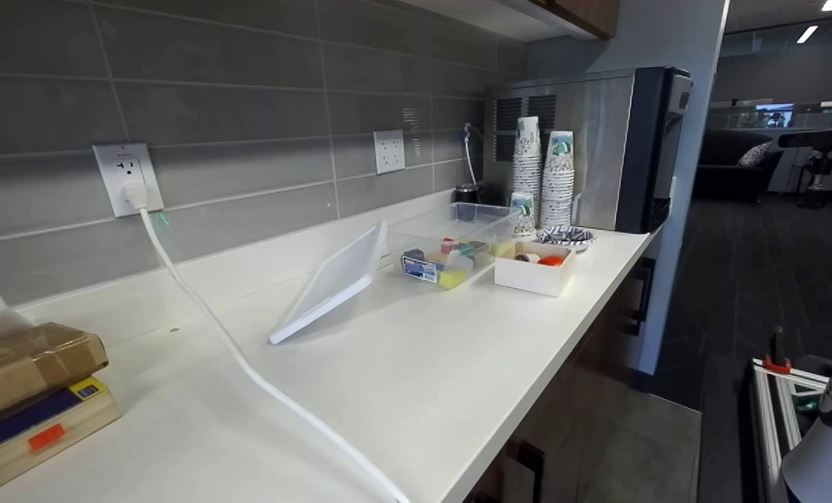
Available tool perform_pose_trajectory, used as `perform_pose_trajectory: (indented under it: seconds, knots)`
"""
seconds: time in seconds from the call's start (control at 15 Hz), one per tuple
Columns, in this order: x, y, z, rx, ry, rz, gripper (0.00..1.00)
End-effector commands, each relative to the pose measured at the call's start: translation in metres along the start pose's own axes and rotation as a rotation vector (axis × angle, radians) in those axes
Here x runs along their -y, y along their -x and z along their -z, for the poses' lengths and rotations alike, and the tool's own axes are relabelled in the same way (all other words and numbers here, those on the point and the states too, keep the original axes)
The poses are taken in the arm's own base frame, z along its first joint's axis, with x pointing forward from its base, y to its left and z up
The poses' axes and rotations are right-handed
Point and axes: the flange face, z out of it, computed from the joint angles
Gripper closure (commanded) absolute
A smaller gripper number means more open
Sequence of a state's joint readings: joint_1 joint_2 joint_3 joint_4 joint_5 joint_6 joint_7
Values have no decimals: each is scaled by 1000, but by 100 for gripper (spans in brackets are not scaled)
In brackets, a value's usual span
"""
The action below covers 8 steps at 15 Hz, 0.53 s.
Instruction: Open and close the top left cabinet door
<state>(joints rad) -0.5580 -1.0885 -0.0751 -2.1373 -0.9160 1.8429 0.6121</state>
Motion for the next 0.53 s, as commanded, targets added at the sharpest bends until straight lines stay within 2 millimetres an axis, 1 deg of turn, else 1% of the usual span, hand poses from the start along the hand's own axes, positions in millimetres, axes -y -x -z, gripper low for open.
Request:
perform_pose_trajectory:
  seconds: [0.0,0.27,0.47]
  knots:
    - [-5,8,-4,3,15,-6,0]
    - [-5,0,-10,-2,-2,-26,0]
    - [-2,-10,-18,-4,-28,-45,0]
